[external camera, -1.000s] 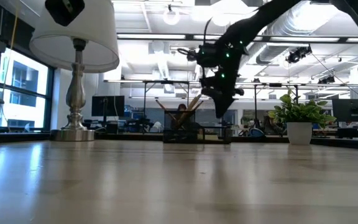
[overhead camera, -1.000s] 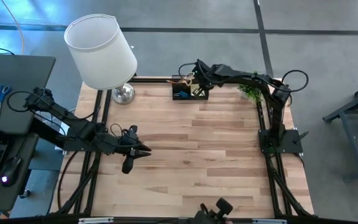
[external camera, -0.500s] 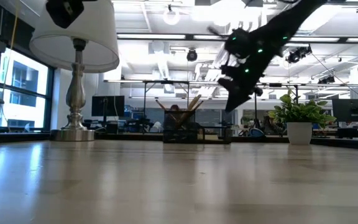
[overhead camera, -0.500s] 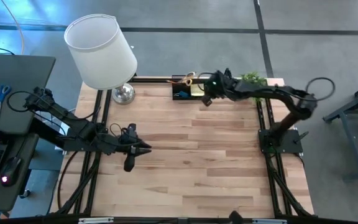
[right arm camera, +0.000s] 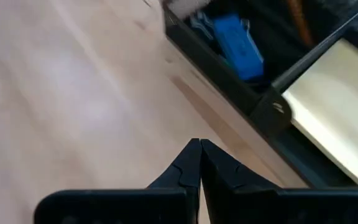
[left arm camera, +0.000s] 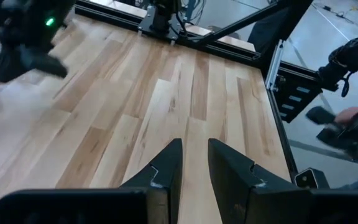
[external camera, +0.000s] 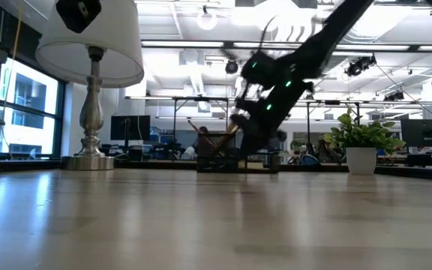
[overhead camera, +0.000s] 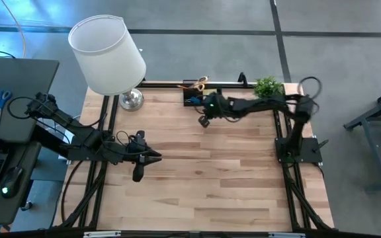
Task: Pick and place office supplies into organizer
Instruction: Adjust the desk organizer
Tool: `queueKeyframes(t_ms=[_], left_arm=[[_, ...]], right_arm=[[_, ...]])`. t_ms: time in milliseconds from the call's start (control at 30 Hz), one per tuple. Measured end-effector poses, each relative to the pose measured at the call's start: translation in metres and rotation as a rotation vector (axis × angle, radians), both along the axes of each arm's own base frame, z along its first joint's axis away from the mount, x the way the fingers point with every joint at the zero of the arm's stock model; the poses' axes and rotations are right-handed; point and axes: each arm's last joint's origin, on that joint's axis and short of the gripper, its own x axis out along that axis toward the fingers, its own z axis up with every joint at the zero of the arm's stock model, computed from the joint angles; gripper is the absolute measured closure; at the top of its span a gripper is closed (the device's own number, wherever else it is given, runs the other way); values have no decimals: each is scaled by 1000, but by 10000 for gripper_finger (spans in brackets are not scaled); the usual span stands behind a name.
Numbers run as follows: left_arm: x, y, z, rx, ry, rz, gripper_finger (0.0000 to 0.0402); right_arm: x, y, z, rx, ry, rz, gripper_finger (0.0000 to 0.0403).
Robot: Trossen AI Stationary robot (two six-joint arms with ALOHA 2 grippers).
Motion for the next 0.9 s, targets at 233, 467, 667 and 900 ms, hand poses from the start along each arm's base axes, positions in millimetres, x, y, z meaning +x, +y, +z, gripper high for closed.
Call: queueKeyframes(t_ms=[233,467,667,900], left_arm=[[0,0,0,0,6,-5,335],[0,0,-1,-1,7,-6,335],[0,0,-1,-6,6,-4,335],[0,0,-1,-6,6,-4,335]], right_arm=[[35,-18,-21,-18,81,-36,403],[58,-31,-22,-70,76,-57,403],[60,-36,-21,-94,123,-72,403],[53,-48,-22,-60,131,-72,403]])
